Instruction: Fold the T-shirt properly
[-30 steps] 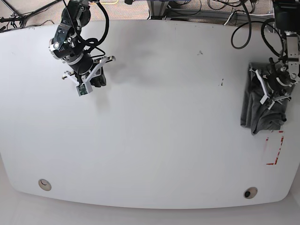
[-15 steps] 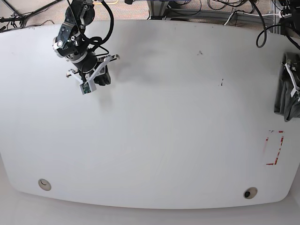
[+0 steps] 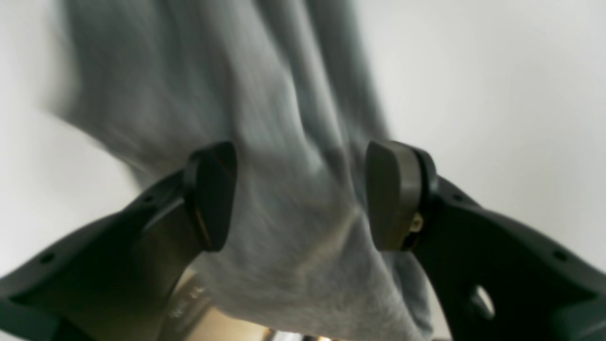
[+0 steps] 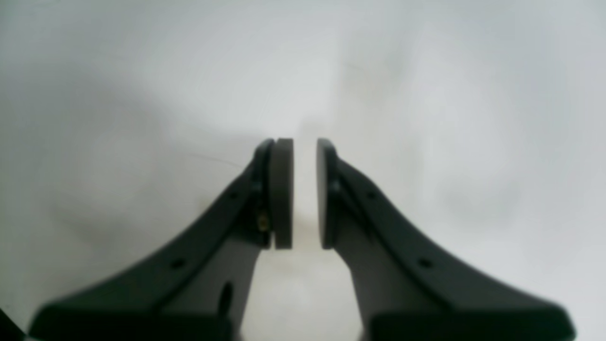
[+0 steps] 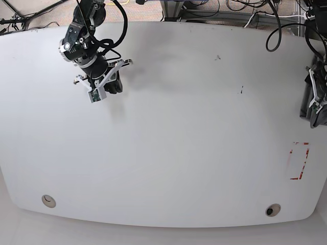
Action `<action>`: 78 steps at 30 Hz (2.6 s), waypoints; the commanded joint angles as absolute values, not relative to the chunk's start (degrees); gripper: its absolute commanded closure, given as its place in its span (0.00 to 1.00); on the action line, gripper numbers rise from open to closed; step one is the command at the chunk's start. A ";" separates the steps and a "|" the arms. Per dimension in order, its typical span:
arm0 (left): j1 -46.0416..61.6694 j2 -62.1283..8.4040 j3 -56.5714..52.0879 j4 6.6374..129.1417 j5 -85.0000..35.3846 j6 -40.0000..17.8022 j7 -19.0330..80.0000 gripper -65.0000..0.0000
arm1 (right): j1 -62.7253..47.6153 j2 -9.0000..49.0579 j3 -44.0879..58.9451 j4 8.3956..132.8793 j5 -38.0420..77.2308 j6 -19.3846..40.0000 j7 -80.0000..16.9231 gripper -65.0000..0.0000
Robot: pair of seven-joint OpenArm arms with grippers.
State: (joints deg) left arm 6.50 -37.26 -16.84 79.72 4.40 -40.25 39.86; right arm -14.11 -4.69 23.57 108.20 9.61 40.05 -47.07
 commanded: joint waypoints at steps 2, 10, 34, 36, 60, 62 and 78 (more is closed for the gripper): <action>6.20 -35.74 -17.27 87.16 4.00 -40.00 39.16 0.39 | -12.97 -3.12 23.78 108.70 10.42 40.00 -42.77 0.88; 9.71 -28.62 -20.00 101.14 4.00 -40.00 35.47 0.56 | -12.97 0.13 23.87 107.74 10.33 40.00 -35.12 0.88; 34.68 -1.10 -13.49 107.74 8.48 -14.73 -2.86 0.56 | -32.40 -2.68 23.78 106.07 -0.57 33.71 -8.31 0.88; 38.64 -1.10 -12.09 108.79 8.48 -14.73 -2.86 0.56 | -35.21 -2.86 23.78 107.21 0.84 33.80 -8.31 0.88; 66.42 -5.49 -7.52 98.59 8.22 -14.73 -2.77 0.56 | -63.52 -4.09 21.05 99.56 11.21 33.89 -0.40 0.88; 64.57 -6.37 -6.20 93.32 8.22 -14.73 -2.77 0.56 | -63.25 -4.26 20.88 95.52 10.59 33.89 -0.04 0.88; 36.97 -11.65 2.51 47.52 0.13 -14.73 -3.21 0.57 | -45.41 -2.86 21.05 57.80 0.84 33.45 7.96 0.88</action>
